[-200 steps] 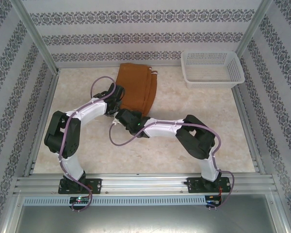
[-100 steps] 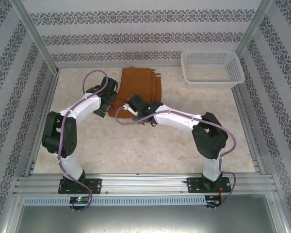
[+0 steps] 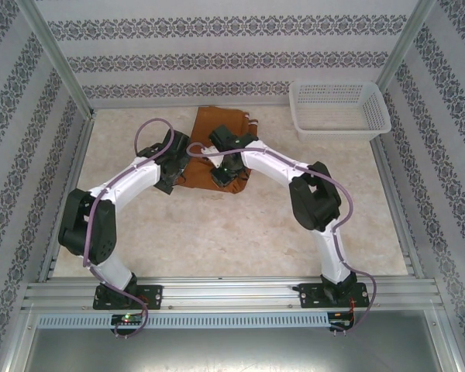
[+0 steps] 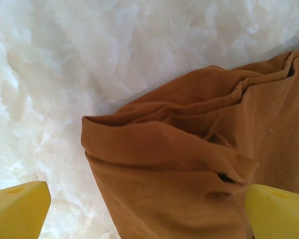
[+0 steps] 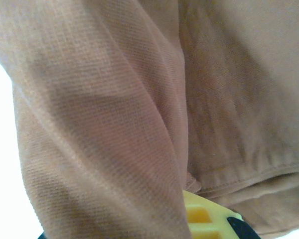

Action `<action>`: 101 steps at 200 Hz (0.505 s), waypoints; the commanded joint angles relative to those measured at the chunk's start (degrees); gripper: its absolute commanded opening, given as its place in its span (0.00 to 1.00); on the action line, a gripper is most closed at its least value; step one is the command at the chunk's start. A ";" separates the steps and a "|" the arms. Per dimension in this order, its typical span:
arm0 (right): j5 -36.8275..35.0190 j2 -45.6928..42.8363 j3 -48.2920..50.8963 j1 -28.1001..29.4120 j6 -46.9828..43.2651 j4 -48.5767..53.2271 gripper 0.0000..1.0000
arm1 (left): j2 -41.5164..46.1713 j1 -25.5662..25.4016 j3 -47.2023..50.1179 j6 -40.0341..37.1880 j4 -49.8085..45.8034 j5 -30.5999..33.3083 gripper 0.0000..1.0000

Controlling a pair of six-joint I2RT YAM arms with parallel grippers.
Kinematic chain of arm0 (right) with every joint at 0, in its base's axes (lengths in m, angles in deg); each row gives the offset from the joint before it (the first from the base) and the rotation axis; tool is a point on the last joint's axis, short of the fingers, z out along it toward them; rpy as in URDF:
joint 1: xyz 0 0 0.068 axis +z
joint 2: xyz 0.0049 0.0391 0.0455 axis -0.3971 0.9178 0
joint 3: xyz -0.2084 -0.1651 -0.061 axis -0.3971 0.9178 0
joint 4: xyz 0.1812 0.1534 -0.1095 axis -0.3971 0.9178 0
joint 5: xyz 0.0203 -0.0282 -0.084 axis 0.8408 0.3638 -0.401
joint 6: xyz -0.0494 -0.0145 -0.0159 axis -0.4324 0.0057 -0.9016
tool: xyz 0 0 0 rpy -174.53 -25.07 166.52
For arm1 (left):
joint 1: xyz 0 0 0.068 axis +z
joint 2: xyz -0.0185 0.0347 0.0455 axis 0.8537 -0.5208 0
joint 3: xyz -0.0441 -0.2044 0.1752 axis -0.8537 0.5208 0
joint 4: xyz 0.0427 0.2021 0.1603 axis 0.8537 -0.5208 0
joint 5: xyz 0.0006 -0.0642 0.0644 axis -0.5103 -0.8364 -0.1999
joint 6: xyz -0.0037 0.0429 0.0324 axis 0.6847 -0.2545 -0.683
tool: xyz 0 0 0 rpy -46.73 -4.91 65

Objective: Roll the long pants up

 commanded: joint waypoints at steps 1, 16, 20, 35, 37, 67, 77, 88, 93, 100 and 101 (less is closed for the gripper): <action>10.76 2.47 -3.05 -1.23 4.52 5.03 0.00 | 0.65 -0.57 -1.05 0.30 -0.31 0.00 1.00; 15.00 2.99 -2.19 -2.42 6.81 3.96 0.00 | 0.28 -0.65 -1.17 0.46 -0.25 -0.32 1.00; 16.21 3.31 -2.07 -2.89 7.61 3.91 0.00 | 0.17 -0.70 -1.15 0.52 -0.10 -0.39 1.00; 20.64 4.52 -1.82 -4.52 10.14 3.75 0.00 | -0.11 -1.01 -0.89 0.90 0.43 -0.57 1.00; 21.44 4.74 -1.86 -4.77 10.47 3.72 0.00 | -0.19 -0.98 -0.89 0.97 0.56 -0.59 1.00; 29.14 7.81 -1.57 -7.80 13.29 4.04 0.00 | -2.16 -1.63 -2.27 1.02 1.27 -1.19 1.00; 31.40 8.90 -1.34 -8.63 14.04 4.09 0.00 | -3.11 -2.00 -3.22 0.77 1.82 -1.23 0.96; 33.26 10.03 -1.08 -9.41 14.95 3.80 0.00 | -4.43 -2.52 -4.62 0.55 2.34 -1.14 0.92; 34.39 10.62 -0.99 -9.65 15.26 3.73 0.00 | -5.15 -2.75 -5.39 0.48 2.52 -1.19 0.92; 35.31 11.32 -0.87 -10.03 15.74 3.62 0.00 | -6.33 -3.11 -6.66 0.07 2.86 -1.32 0.90; 35.39 11.43 -0.86 -10.06 15.80 3.52 0.00 | -6.54 -3.14 -6.85 0.05 2.88 -1.37 0.90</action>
